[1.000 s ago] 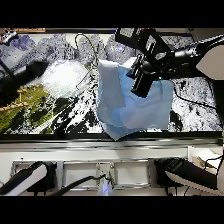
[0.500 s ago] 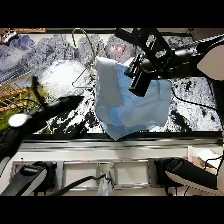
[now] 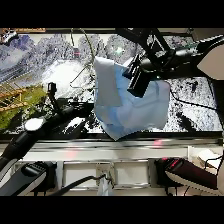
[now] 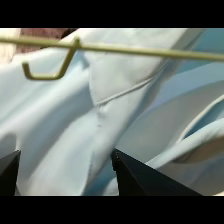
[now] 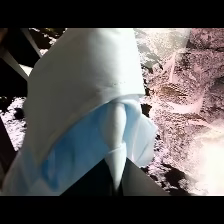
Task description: Fold the clothes and pants, and hang the long-sleeved shirts on hangers.
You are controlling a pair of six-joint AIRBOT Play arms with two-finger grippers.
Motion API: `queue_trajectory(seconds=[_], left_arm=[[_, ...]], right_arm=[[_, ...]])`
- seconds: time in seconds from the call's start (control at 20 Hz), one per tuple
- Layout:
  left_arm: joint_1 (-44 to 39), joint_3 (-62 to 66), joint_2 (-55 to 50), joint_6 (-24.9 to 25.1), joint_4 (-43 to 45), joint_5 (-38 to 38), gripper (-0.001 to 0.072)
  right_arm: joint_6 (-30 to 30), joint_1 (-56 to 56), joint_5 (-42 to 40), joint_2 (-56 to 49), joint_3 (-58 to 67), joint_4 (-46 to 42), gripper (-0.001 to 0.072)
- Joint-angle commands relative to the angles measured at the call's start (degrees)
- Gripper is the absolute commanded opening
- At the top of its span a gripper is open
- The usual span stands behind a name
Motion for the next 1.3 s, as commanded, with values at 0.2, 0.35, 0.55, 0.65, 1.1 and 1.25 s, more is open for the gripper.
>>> queue_trajectory(seconds=[0.2, 0.35, 0.55, 0.65, 1.1, 1.25], left_arm=[[-0.63, 0.50, -11.17, 14.19, -20.13, -12.57, 0.0370], [0.39, 0.48, -11.65, 14.71, -21.94, -10.75, 0.0012], [6.01, 0.48, -11.65, 14.62, -21.94, -8.13, 0.0011], [9.20, 0.55, -11.67, 15.56, -22.05, -5.90, 0.0012], [15.15, 1.14, -11.69, 34.56, -33.97, -15.41, 0.0011], [15.06, 1.18, -11.69, 36.39, -37.88, -21.11, 0.0011]], right_arm=[[0.26, 0.04, 0.66, 0.07, 0.02, 3.65, 0.0023], [0.44, 0.04, 1.33, 0.07, 0.02, 3.63, 0.0023], [0.44, 0.04, 2.97, 0.79, 0.02, 3.67, 0.0023], [0.46, 0.04, 3.17, 1.01, 0.02, 4.11, 0.0022], [3.93, 0.04, 1.20, 1.14, 0.02, 7.58, 0.0021], [5.14, 0.04, -6.49, 1.14, 0.02, 11.56, 0.0021]])
